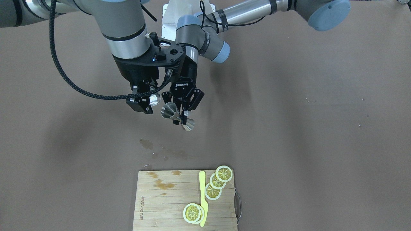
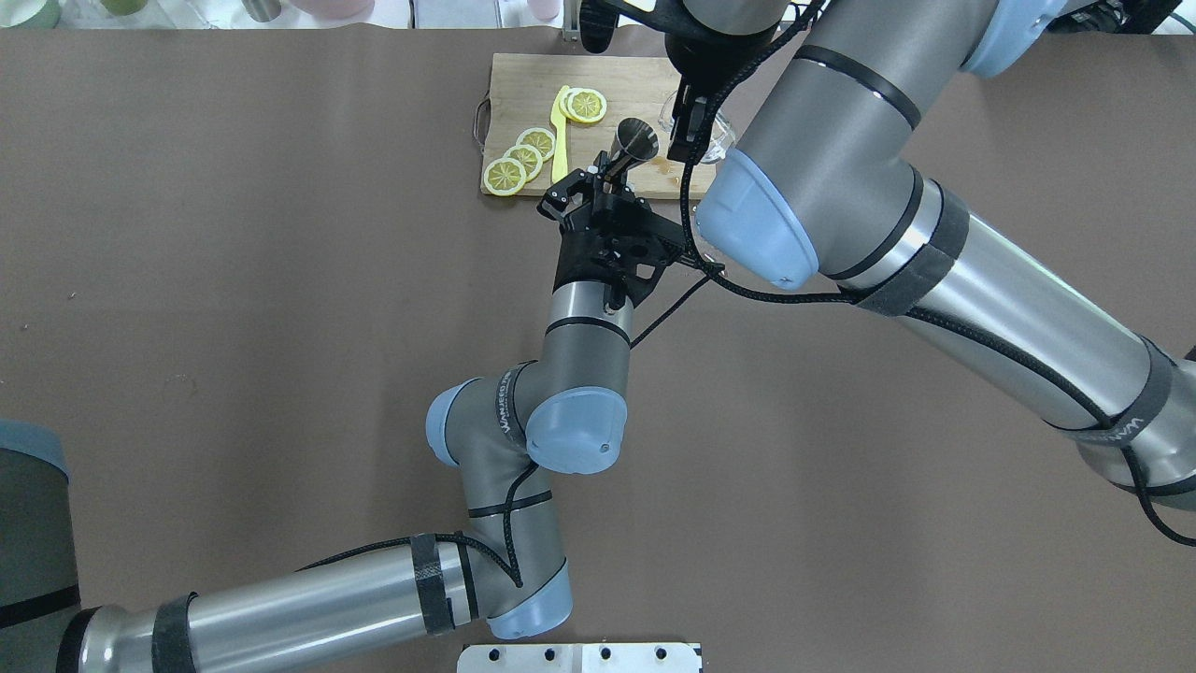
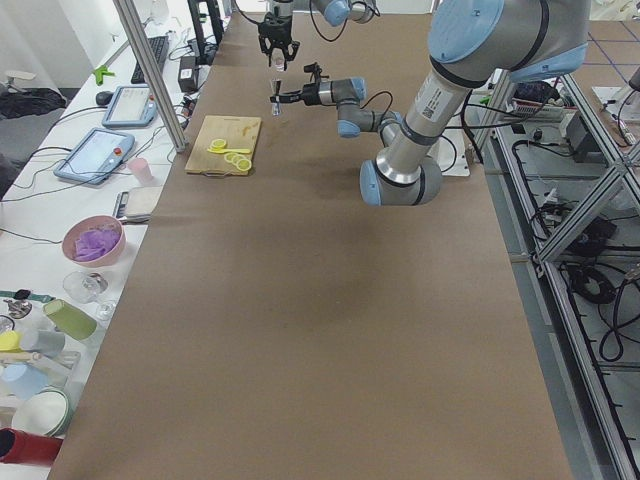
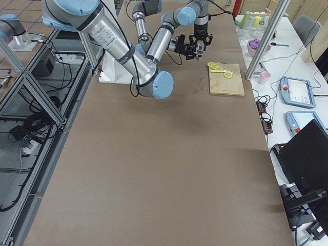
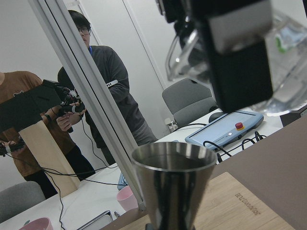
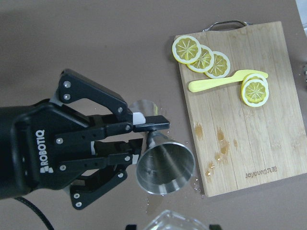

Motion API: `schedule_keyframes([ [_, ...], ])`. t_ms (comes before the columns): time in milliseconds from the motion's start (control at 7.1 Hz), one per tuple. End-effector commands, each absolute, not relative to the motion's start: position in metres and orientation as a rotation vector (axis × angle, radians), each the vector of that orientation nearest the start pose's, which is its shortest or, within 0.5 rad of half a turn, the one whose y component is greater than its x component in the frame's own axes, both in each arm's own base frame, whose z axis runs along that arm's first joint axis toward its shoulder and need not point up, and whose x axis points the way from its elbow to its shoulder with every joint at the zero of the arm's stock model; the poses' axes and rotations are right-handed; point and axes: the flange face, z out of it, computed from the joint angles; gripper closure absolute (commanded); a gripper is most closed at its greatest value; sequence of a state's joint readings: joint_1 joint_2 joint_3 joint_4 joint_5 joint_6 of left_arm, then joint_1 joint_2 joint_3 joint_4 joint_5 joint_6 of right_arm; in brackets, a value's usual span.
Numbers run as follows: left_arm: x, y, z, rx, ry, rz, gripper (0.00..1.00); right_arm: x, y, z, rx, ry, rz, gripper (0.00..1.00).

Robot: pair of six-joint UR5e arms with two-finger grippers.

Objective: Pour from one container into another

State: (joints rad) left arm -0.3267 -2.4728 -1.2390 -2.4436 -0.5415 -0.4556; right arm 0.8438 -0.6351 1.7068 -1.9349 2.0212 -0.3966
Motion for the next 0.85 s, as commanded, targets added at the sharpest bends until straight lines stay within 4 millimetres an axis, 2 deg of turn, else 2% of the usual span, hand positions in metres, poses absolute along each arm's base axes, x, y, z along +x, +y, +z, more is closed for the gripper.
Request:
schedule_keyframes([
  [0, 0.618, -0.440, 0.121, 1.449, 0.416, -0.110, 1.00, -0.372, -0.554, 0.075, 0.609, -0.561, -1.223, 1.00],
  [282, 0.618, -0.440, 0.121, 1.449, 0.416, -0.110, 1.00, -0.369, -0.555, 0.077, 0.577, -0.523, -1.224, 1.00],
  [704, 0.617, -0.441, 0.121, 1.449, 0.412, -0.109, 1.00, -0.373, -0.560, 0.057, 0.577, -0.514, -1.245, 1.00],
])
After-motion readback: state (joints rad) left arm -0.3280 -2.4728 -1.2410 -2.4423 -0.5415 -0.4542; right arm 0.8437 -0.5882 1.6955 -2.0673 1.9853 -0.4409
